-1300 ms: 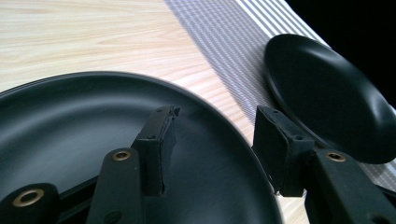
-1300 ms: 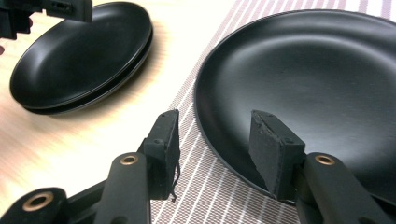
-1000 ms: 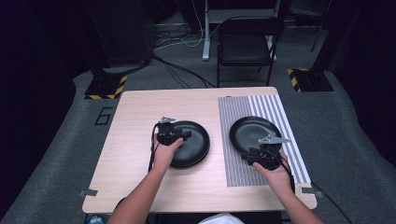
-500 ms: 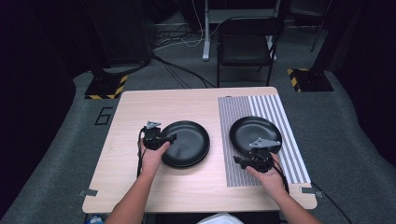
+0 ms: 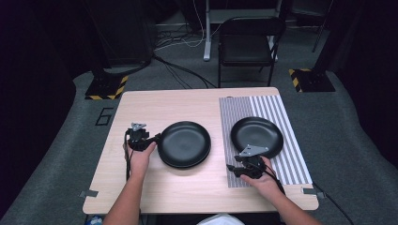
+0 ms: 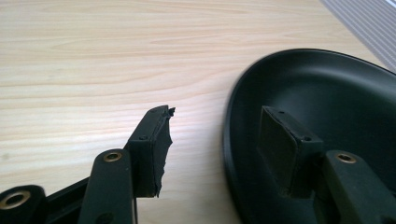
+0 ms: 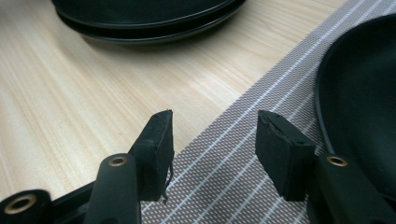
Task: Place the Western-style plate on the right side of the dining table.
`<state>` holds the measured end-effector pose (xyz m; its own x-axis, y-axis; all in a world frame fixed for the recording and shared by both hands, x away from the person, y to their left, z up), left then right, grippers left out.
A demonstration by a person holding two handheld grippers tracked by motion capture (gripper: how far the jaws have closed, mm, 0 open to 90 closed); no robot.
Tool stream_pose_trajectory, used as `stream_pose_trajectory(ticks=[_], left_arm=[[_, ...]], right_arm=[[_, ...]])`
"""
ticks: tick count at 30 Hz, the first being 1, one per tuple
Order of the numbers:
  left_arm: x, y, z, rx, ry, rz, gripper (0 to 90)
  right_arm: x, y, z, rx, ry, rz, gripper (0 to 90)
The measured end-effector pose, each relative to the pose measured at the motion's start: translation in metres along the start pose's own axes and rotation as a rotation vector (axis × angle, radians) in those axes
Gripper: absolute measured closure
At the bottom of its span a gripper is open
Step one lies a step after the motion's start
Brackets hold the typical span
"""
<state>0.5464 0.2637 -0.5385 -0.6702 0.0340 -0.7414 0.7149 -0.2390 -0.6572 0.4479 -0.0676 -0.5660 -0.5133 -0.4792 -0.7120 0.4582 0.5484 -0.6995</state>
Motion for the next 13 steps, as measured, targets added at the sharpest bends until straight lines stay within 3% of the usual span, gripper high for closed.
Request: stream_pose_trajectory(ticks=[2,13], left_arm=[[0.002,0.001,-0.008,-0.01,-0.016,-0.007,43.5],[0.012,0.008,-0.039,-0.068,-0.062,-0.032,42.3]], right_arm=[[0.001,0.004,-0.005,-0.011,-0.027,-0.008,46.0],[0.002,0.006,-0.012,-0.029,-0.067,-0.004,44.9]])
Point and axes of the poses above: each handheld gripper's, and its own axes: y roughly forward along the jaws, x roughly out of its underside, z roughly to its right, the point moved 10 cm from there along y, roughly forward along the jaws, and after that the axes turned 5 degrees about -z, right-handed, at the moved point
